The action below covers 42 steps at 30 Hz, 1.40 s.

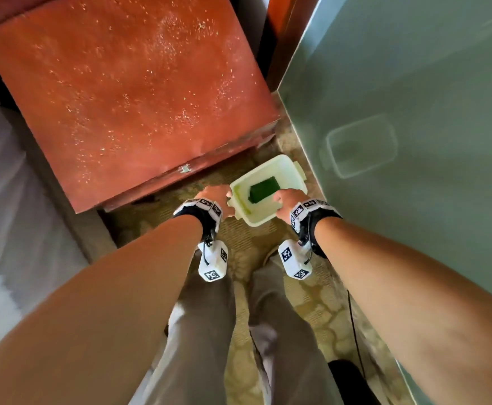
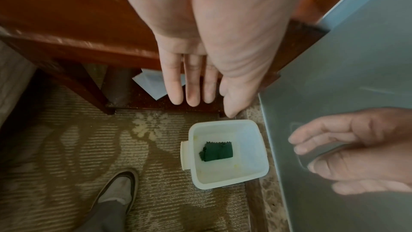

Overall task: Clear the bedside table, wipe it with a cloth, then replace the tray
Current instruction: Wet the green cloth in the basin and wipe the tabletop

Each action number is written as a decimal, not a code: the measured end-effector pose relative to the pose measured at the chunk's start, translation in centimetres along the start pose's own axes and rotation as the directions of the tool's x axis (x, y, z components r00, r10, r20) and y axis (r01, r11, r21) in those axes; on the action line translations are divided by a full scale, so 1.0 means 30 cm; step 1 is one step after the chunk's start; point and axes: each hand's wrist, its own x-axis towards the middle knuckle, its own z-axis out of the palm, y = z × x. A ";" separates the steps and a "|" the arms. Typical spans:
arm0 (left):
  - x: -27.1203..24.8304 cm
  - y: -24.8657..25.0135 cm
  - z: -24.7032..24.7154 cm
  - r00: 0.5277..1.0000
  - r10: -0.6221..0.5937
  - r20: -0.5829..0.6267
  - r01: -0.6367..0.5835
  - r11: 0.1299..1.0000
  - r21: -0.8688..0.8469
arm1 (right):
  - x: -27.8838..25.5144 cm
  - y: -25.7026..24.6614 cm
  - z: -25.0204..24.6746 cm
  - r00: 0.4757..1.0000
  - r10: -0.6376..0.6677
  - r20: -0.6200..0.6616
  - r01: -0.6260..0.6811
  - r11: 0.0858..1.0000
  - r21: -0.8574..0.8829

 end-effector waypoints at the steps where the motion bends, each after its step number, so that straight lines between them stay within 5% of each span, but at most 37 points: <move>1: 0.055 0.006 0.037 1.000 -0.003 0.012 0.003 1.000 0.005 | 0.055 0.028 0.023 1.000 0.004 0.007 -0.004 1.000 -0.005; 17: 0.914 0.041 0.567 1.000 -0.024 -0.005 0.024 0.998 -0.053 | 0.889 0.304 0.309 0.998 0.053 0.026 -0.055 0.995 0.080; 27: 1.218 0.024 0.710 0.999 -0.052 -0.014 0.051 0.997 -0.060 | 1.187 0.371 0.388 0.997 0.054 0.050 -0.055 0.998 0.034; 30: 1.243 0.029 0.714 0.994 -0.088 -0.057 0.083 0.993 -0.078 | 1.226 0.393 0.402 0.998 0.065 0.024 -0.068 0.986 0.149; 34: 1.193 0.052 0.663 0.994 -0.103 0.033 0.106 0.989 -0.099 | 1.193 0.390 0.402 0.994 0.108 -0.001 -0.099 0.917 0.386; 42: 0.808 0.117 0.433 0.991 -0.122 0.061 0.129 0.982 -0.141 | 0.816 0.329 0.261 0.989 0.140 0.035 -0.138 0.848 0.512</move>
